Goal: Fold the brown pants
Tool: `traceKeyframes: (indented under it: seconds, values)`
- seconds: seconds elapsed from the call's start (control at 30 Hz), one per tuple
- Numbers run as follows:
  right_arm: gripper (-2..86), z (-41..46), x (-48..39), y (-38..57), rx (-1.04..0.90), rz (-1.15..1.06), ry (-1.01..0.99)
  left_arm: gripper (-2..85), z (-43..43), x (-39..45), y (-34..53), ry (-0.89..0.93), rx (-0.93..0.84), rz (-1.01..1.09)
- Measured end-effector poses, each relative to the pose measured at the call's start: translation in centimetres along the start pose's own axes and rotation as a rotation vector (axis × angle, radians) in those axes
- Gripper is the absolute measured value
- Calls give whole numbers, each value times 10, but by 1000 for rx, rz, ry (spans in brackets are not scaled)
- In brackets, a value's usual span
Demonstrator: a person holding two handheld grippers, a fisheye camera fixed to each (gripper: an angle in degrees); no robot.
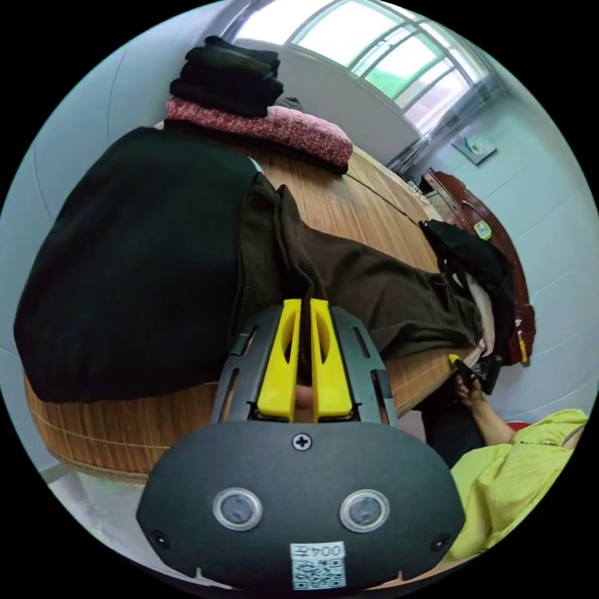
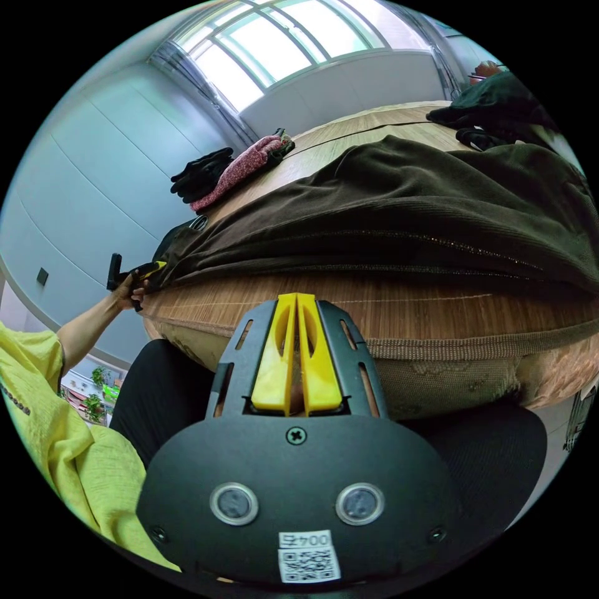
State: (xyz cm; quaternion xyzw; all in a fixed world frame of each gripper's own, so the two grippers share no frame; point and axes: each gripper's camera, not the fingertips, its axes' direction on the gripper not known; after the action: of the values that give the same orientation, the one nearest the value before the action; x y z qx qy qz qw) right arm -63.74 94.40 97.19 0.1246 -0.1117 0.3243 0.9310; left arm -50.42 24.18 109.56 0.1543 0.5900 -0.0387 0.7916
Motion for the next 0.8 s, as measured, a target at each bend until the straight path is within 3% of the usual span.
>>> traceKeyframes:
  seconds: [0.27,0.43,0.6,0.8]
  values:
    - [-8,2,2,0,2,7,-8,28,16,86,24,-415,13,433]
    - [-8,4,2,0,3,11,-10,49,31,111,28,-506,-23,512]
    - [-8,6,3,-1,3,12,-13,35,34,120,23,-525,-34,511]
    - [-8,7,4,-1,2,9,-13,24,6,104,-8,-326,-35,359]
